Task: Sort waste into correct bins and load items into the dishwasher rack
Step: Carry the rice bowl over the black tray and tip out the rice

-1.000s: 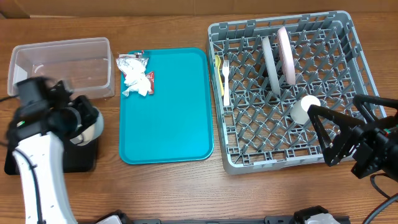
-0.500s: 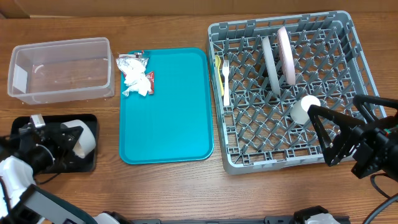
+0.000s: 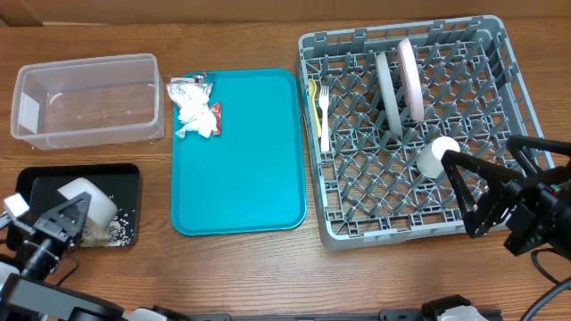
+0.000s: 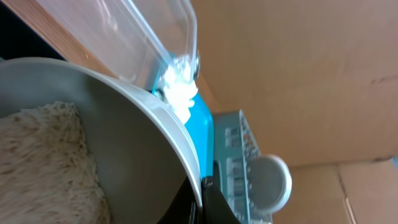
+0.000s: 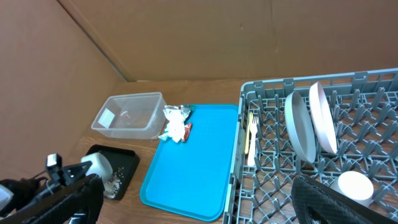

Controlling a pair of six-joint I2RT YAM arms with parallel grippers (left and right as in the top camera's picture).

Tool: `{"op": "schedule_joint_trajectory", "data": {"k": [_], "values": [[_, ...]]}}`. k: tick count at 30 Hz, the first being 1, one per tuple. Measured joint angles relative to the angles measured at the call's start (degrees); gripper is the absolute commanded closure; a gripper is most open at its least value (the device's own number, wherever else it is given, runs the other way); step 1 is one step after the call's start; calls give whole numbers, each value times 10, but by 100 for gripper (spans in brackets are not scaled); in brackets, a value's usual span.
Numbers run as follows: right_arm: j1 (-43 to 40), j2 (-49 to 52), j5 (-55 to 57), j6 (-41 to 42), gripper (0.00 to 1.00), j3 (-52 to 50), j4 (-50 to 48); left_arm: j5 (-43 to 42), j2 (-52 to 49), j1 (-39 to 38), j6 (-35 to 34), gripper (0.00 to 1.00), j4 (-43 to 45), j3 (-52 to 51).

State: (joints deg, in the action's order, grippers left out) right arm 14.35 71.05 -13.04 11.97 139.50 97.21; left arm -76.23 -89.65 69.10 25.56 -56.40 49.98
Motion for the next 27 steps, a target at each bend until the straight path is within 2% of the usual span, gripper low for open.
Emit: {"op": "schedule_joint_trajectory", "data": {"k": [6,15,21,27], "values": [[0,0,0,0,0,0,0,-26,0,14,31,96,-54,0],[0,0,0,0,0,0,0,-47,-2,14,51,96,-31,-1],[0,0,0,0,0,0,0,-56,-2,14,78,96,-80,-1],[0,0,0,0,0,0,0,-59,-3,14,92,96,-64,-2]]}}
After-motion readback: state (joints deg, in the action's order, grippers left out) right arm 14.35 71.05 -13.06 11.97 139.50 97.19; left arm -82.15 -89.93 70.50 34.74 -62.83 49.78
